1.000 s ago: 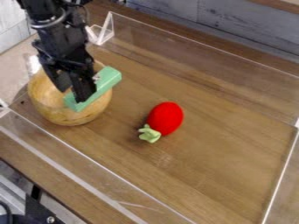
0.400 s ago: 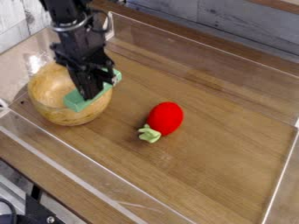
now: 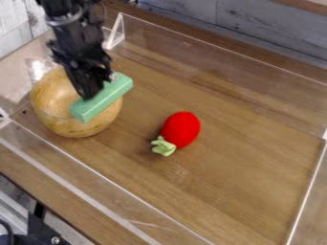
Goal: Remove the green block from the brown bowl and put it on the table
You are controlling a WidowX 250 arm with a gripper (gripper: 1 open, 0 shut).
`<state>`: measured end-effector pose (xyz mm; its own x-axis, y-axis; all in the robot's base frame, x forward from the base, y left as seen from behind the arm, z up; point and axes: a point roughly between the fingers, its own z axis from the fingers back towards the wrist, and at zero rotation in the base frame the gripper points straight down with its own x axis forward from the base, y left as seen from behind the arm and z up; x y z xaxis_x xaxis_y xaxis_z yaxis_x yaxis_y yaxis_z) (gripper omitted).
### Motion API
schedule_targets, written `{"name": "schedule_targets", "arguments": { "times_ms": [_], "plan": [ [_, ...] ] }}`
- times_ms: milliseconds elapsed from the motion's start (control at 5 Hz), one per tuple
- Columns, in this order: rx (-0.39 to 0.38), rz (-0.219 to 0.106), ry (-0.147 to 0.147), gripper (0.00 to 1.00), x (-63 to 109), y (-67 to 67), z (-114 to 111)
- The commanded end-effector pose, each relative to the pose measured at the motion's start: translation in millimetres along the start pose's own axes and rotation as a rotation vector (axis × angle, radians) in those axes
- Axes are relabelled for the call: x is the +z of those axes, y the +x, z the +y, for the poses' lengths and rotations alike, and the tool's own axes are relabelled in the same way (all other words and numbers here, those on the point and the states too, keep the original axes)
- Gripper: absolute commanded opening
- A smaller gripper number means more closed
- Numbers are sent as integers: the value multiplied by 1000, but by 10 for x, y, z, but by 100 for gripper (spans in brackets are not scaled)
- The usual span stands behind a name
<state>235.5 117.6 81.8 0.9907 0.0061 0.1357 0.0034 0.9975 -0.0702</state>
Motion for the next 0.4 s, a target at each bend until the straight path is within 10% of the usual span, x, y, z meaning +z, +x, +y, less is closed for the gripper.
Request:
{"name": "schedule_targets", "arguments": {
  "times_ms": [0, 200],
  "plan": [
    [-34, -34, 7, 100, -41, 137, 21],
    [-69, -31, 4, 0, -75, 173, 75]
  ]
}}
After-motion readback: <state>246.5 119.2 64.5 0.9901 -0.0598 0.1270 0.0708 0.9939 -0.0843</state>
